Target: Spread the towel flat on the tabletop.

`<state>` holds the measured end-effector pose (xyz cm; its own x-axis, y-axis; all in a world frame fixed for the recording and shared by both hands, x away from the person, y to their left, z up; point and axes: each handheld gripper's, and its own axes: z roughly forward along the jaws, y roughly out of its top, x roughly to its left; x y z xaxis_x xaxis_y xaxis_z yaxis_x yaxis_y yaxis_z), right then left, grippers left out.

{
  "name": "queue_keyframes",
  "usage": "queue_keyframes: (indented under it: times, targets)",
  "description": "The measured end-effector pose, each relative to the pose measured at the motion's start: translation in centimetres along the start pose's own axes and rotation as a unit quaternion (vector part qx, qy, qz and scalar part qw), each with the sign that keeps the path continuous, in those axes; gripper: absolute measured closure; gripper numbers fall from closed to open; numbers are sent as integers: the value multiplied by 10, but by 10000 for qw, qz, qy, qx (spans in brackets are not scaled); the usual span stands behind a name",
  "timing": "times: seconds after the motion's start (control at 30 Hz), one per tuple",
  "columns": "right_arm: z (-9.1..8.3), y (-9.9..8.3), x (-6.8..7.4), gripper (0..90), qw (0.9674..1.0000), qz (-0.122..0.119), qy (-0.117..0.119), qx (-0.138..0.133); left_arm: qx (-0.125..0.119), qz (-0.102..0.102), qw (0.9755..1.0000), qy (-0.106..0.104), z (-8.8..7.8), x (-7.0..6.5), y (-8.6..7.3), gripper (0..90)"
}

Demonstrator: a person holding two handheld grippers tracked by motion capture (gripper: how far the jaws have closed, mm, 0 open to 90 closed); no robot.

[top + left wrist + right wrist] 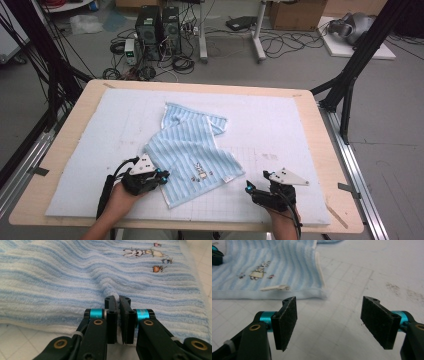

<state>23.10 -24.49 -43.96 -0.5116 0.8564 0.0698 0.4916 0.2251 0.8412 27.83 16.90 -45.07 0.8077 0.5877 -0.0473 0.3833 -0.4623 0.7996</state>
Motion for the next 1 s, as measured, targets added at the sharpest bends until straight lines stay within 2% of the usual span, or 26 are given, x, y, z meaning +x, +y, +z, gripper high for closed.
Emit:
queue_keyframes:
  times: [0.2, 0.33, 0.43, 0.53, 0.67, 0.73, 0.77, 0.9, 1.0]
  targets:
    - [20, 14, 16, 324, 9993, -217, 314, 29, -211, -351, 9989, -234, -9, 3, -6, 850]
    - [42, 27, 31, 402, 9965, -568, 598, 159, -265, -431, 9984, -253, -13, 3, -9, 850]
    - [61, 32, 42, 441, 9937, -756, 739, 371, -297, -466, 9982, -250, -16, 3, -11, 849]
    - [77, 31, 47, 495, 9906, -853, 765, 744, -332, -509, 9978, -253, -19, 4, -13, 849]
    - [76, 32, 45, 644, 9900, -788, 921, 724, -361, -538, 9975, -275, -20, 5, -14, 849]
    - [75, 32, 44, 664, 9891, -797, 990, 739, -352, -533, 9975, -288, -20, 4, -14, 849]
    - [74, 32, 43, 709, 9884, -803, 1032, 768, -344, -519, 9976, -286, -20, 4, -14, 849]
    - [68, 30, 45, 724, 9853, -886, 1171, 870, -350, -526, 9975, -322, -20, 3, -14, 849]
    - [57, 25, 48, 724, 9823, -954, 1284, 978, -348, -507, 9974, -375, -20, 0, -15, 849]
